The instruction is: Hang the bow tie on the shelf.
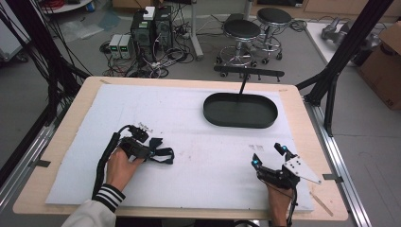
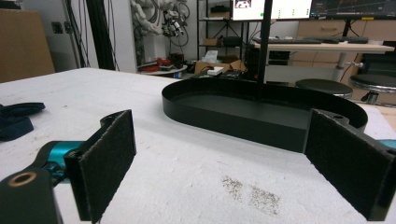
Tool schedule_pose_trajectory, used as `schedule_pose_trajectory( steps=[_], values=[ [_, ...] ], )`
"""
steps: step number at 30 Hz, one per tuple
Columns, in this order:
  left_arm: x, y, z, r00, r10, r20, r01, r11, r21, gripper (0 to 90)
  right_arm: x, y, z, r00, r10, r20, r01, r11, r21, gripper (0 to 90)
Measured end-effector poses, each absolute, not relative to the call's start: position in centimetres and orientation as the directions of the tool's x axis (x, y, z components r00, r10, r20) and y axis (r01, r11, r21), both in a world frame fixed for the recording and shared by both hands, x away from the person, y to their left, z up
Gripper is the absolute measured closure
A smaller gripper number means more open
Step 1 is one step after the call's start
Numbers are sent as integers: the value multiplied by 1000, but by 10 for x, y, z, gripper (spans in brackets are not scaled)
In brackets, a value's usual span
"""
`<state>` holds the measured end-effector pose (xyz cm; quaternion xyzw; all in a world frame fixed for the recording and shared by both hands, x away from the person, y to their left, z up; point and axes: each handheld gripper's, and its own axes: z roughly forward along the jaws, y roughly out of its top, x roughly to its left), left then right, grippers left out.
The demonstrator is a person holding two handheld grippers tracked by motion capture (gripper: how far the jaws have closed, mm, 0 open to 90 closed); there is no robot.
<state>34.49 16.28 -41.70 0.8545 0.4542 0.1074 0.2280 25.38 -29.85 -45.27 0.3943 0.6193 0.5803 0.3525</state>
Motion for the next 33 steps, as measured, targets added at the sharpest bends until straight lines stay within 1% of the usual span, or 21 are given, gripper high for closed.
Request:
schedule_pose_trajectory(
  steps=[3,11,15,16,19,23,24,25,28,32,33],
  values=[
    [344,163,-416,575,818,-15,719,-496,487,739,254,-299,-453,-440,898,22,79,15,997,84],
    [341,160,-414,598,801,7,681,-513,522,741,254,-299,-453,-440,898,22,79,15,997,85],
    [341,162,-412,604,797,-2,669,-506,545,741,254,-299,-453,-440,898,21,79,15,997,84],
    [341,164,-411,614,789,-21,668,-505,547,741,254,-299,-453,-440,898,22,79,15,997,85],
    [341,166,-409,627,778,-33,652,-501,569,742,254,-298,-453,-440,897,23,81,14,997,85],
    [340,168,-403,636,771,-21,613,-488,621,742,253,-298,-453,-440,898,25,83,13,996,84],
    [340,168,-403,636,771,-21,613,-488,621,742,253,-298,-453,-440,897,25,83,13,996,84],
    [339,169,-399,645,764,-13,591,-488,643,742,253,-298,-453,-440,898,25,83,13,996,85],
    [338,170,-392,645,765,-1,564,-474,676,742,254,-298,-453,-440,898,23,81,14,997,85],
    [337,174,-382,642,766,-27,515,-405,756,742,254,-298,-453,-438,899,20,81,17,997,85],
    [337,175,-380,643,765,-20,500,-401,768,742,254,-298,-453,-438,899,18,79,19,997,85]
  ],
)
